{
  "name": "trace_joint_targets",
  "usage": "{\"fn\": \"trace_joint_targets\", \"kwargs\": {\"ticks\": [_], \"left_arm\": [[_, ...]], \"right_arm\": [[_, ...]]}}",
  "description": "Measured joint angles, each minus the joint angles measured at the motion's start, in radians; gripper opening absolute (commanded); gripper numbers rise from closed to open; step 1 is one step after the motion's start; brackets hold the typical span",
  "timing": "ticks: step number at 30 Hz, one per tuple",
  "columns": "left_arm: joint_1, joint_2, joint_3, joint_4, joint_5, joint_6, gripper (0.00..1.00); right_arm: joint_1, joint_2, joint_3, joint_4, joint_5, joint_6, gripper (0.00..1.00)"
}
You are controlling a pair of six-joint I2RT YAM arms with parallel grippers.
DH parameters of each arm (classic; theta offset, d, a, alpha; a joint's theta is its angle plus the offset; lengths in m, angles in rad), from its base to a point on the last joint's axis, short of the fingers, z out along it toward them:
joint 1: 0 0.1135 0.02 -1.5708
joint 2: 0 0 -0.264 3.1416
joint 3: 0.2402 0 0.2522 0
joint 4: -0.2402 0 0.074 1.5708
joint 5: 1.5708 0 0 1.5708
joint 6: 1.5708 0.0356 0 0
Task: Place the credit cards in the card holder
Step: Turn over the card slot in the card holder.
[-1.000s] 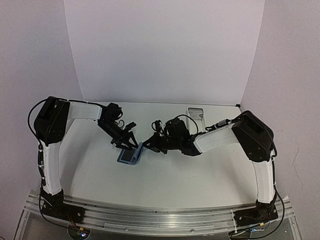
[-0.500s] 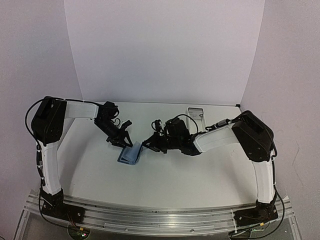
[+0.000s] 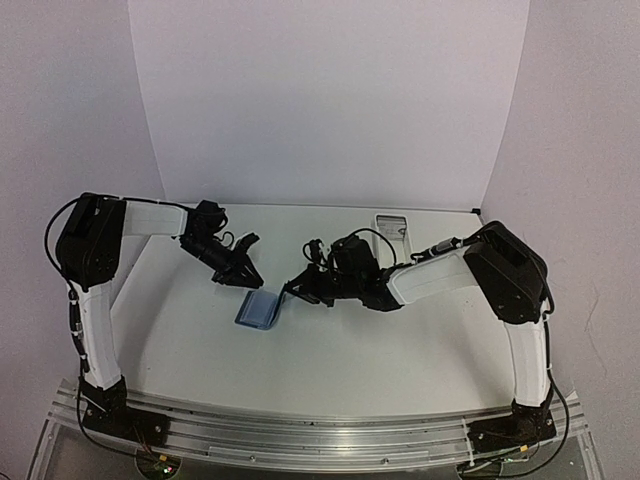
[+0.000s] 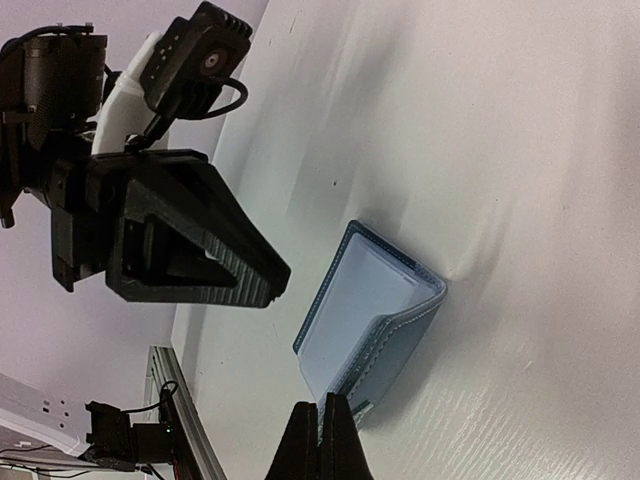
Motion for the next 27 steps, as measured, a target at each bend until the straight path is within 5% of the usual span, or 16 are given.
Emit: {"fn": "trace_joint_targets", "kwargs": {"ticks": [6,8,14,23,27], "left_arm": [[-0.008,-0.014,-0.042,0.025,0.061,-0.002,0.22],[-0.010,-0.014,-0.042,0.020,0.036,0.005,0.43],[-0.008,-0.014,-0.009,-0.016,-0.172,0.044,0.71],[0.013,-0.014,-0.042,-0.068,-0.356,-0.028,0.85],[0.025,-0.042,-0.095,-0.063,-0.326,-0.050,0.74]], "right_arm": [[0.000,0.002,0.005,-0.001,0.000,0.000,0.00],[0.000,0.003,0.006,-0.003,0.002,0.000,0.00],[-0.011,0.003,-0.008,-0.045,0.052,-0.001,0.00],[-0.042,0.055,-0.016,-0.179,0.096,-0.045,0.00],[-0.050,0.062,-0.013,-0.170,0.092,-0.054,0.00]]}}
